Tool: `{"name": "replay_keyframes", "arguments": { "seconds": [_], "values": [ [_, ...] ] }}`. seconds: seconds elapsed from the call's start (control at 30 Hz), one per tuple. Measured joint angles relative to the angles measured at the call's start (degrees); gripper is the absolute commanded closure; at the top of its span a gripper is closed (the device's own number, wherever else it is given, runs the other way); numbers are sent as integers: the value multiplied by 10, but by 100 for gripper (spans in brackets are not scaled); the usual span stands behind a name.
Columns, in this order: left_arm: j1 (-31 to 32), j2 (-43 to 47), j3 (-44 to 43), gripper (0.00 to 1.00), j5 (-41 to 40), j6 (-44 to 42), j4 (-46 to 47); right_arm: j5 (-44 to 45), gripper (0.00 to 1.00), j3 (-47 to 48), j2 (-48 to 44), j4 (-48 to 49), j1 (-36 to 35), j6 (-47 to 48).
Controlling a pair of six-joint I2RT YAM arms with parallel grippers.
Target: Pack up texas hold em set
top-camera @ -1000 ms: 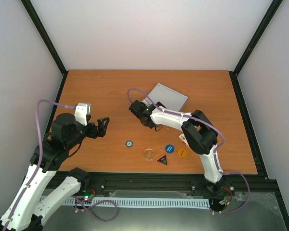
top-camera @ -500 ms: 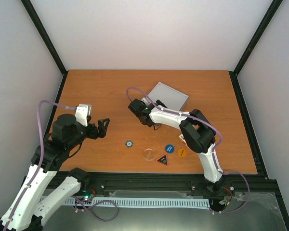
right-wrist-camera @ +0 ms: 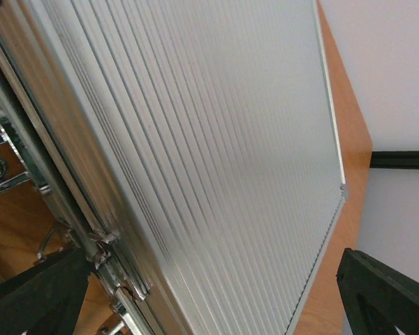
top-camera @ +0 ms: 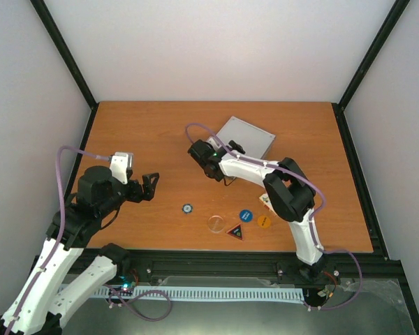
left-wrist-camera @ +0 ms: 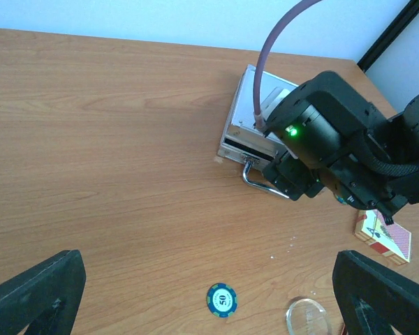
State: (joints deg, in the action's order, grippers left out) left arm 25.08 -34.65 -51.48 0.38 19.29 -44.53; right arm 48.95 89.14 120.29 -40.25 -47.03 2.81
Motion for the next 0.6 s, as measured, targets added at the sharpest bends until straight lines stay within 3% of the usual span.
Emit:
{"name": "replay_keyframes", "arguments": {
  "seconds": [0.6],
  "values": [
    [0, 0, 0, 0, -5, 0, -1, 50, 1, 46, -30, 0, 36, 23]
  ]
}}
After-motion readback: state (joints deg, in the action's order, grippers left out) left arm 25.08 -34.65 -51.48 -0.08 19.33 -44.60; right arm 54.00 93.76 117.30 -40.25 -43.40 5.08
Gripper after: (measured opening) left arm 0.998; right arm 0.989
